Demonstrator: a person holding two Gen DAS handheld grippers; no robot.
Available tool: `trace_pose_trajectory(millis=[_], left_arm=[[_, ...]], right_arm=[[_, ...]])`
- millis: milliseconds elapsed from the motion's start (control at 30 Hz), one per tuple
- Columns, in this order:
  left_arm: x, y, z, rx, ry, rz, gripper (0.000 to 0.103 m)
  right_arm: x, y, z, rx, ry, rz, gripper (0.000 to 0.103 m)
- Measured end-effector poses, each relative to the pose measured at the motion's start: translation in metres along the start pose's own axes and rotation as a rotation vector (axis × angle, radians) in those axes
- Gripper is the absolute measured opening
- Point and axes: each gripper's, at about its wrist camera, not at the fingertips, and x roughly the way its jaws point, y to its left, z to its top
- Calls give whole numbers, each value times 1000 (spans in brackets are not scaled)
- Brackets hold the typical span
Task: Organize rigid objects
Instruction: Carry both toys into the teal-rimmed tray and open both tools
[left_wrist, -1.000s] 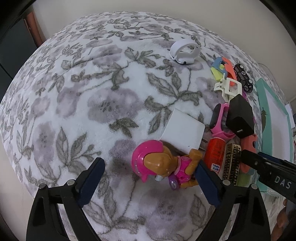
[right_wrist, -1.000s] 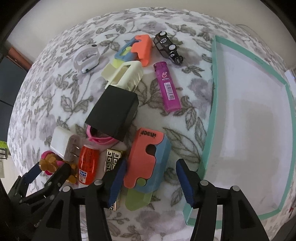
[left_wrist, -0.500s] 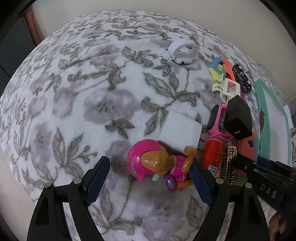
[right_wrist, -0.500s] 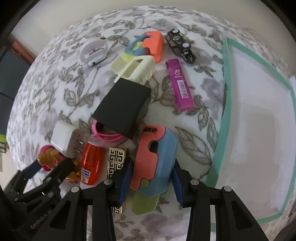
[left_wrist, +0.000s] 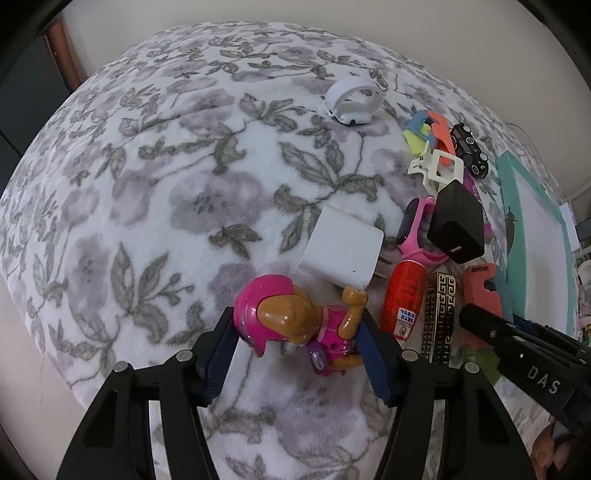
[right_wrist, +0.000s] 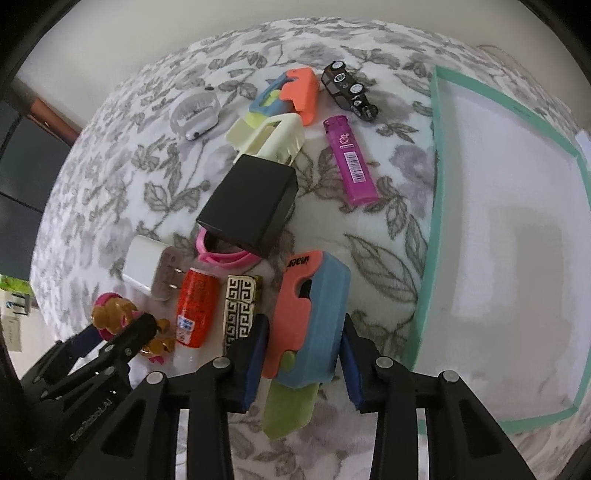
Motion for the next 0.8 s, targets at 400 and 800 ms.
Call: trace_pose_trajectory(millis=[400, 800], left_arm=[[-46, -4, -5, -2, -50, 37, 64], [-109, -70, 28, 79, -171, 8, 64]], right_arm=[[-22, -17, -6, 28, -22, 78, 22], [-85, -64, 7, 153, -258, 124, 22]])
